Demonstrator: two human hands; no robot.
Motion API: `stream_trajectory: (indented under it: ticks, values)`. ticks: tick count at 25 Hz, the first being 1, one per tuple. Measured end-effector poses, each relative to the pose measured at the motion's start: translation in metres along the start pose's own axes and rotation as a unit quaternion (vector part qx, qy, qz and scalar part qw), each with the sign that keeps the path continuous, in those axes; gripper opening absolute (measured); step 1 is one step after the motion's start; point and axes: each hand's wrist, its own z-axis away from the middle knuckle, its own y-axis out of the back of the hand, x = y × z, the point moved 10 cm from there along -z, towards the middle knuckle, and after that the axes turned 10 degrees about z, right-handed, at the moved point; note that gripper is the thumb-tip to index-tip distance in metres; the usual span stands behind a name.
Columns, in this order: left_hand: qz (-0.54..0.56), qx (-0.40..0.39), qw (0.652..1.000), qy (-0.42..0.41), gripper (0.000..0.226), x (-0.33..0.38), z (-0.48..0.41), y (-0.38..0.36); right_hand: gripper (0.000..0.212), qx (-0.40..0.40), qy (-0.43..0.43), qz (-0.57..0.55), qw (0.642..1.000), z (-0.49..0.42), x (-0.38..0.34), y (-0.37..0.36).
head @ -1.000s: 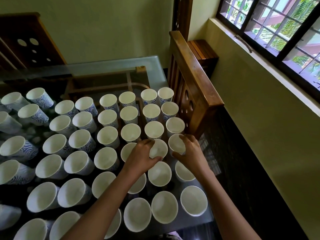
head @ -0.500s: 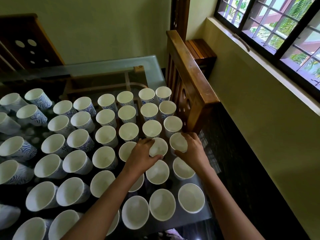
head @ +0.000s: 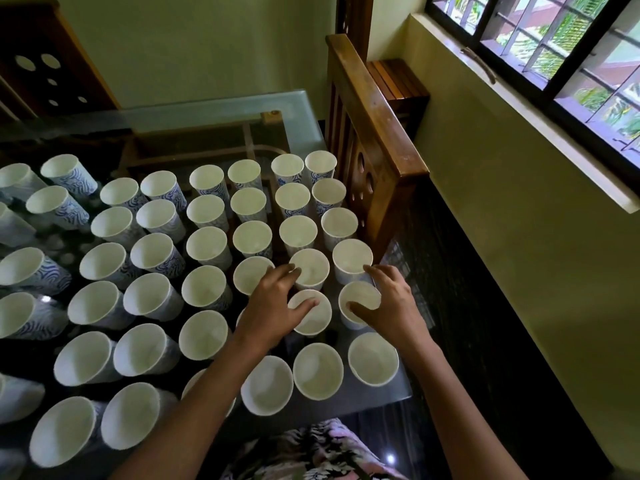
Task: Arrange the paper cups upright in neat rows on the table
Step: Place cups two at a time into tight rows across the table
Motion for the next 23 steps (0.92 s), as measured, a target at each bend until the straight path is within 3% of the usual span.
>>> stream_trajectory:
  ticks: [23]
  values:
    - [-0.040,-0.086,0.995,0.037,0.078,0.011,0.037,-0.023,0.077,-0.035,-0.039,-0.002,0.999,0.020,0.004,-0.006]
